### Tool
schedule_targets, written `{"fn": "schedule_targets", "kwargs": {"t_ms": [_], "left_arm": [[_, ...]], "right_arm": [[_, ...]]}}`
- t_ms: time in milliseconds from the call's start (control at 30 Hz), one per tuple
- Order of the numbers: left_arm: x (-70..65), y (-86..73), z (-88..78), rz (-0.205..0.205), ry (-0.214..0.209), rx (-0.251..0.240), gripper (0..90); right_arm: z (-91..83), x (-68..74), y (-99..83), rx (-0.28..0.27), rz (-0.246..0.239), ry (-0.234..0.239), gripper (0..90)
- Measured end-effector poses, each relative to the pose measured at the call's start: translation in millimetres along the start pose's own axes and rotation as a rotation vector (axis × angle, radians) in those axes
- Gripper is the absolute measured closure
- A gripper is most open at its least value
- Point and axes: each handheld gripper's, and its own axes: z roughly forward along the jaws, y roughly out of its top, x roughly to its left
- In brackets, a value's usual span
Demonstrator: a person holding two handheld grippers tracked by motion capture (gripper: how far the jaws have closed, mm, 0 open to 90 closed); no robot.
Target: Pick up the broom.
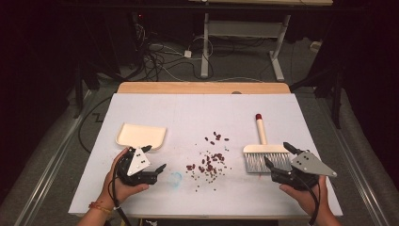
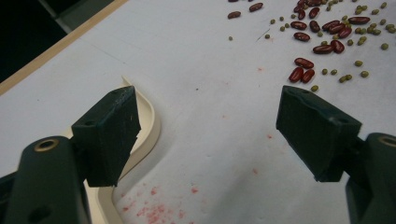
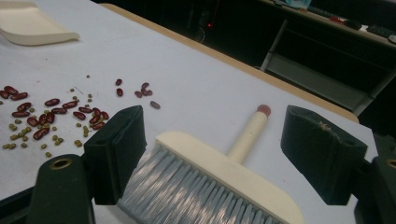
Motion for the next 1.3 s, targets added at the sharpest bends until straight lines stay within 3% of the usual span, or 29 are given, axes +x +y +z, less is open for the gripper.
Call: {"fn": "schedule_targets", "kwargs": {"t_ms": [200,367,533,633,733,867,933,1100,1300], "left_arm": [[-3.3,0.4,-3.1,0.012,0.013,0.0,20.9],[-4.0,0.1,-3.8,0.018,0.013,0.003,21.0],[-4.8,0.3,-3.4,0.01,0.006,0.007,21.1],[-6.1,0.3,-2.1,0.01,0.012,0.026,22.5],[-6.8,0.9,-0.7,0.008,0.015,0.035,22.5],[-7.2,1.1,-0.6,0.01,0.013,0.039,22.5],[-7.3,0.7,-1.0,0.008,0.011,0.037,22.5],[-6.9,-1.0,-0.3,0.005,-0.001,0.043,22.4],[-9.2,-1.7,1.5,0.016,-0.016,0.055,22.4]], "right_arm": [[4.6,0.3,-1.6,0.042,0.017,0.003,23.6],[5.6,-0.2,2.3,0.052,0.002,-0.015,24.2],[18.4,-11.4,6.8,0.126,0.033,-0.031,25.0],[35.9,-22.6,10.7,0.215,0.079,-0.038,26.7],[65.3,-37.7,12.6,0.349,0.148,-0.034,26.8],[97.1,-54.0,17.1,0.45,0.2,-0.043,26.5],[111.3,-59.4,18.2,0.483,0.232,-0.031,26.5],[144.0,-60.0,18.0,0.566,0.247,-0.014,27.8],[179.5,-71.2,5.2,0.666,0.321,0.012,37.5]]}}
